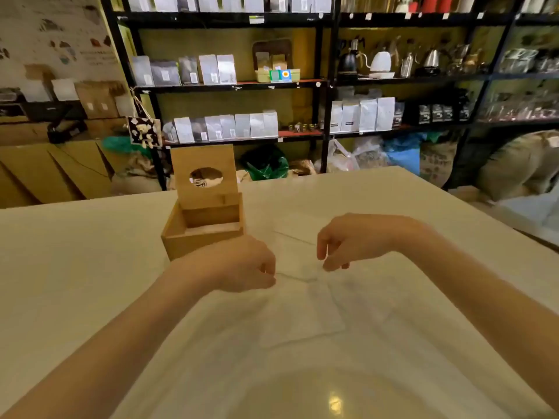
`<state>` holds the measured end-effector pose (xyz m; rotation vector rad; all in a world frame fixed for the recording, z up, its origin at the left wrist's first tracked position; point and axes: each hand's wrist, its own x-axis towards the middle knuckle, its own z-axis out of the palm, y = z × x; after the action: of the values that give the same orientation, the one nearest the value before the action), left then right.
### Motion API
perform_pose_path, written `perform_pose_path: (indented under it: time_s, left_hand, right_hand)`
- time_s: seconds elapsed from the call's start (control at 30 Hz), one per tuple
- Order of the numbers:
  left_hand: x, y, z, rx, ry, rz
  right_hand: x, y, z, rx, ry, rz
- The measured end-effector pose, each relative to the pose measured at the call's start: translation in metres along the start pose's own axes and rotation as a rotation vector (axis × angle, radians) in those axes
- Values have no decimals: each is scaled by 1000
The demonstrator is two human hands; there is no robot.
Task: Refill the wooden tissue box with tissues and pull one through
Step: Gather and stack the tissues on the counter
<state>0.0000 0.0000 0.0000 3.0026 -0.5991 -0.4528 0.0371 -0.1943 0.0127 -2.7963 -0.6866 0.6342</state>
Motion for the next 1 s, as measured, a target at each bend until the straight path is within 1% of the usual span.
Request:
perform_pose_path:
  time_s: [0.03,0.1,0.23,0.33,0.5,0.67,0.73,0.8,0.87,0.93,1.0]
  left_hand:
    - [2,1,5,8,-26,-15]
    - [5,1,18,36,-6,-38]
    - [8,3,37,116,68,-68]
    - [9,3,43,142,129,-51]
    - [12,3,50,90,158,-48]
    - [13,-1,53,28,183,-25]
    - [10,-2,53,4,200,-24]
    - [8,-6,52,-64,200,-36]
    - [5,-12,47,-180,157,-54]
    - [1,-20,42,-270,73,-72]
    - [-1,-26,38,-298,22,-90]
  right_hand:
    - [0,2,6,-5,-9,8]
    - [1,8,18,-7,5,26]
    - [2,14,40,-33,82,11]
    - [1,16,51,-42,129,-10]
    - [3,17,63,-131,254,-40]
    - [6,18,66,-89,307,-57]
    - [6,19,62,-37,308,-66]
    - [7,18,57,80,303,-82]
    - [8,16,50,232,291,-103]
    - [10,12,45,367,262,-123]
    - [13,9,42,400,212,-132]
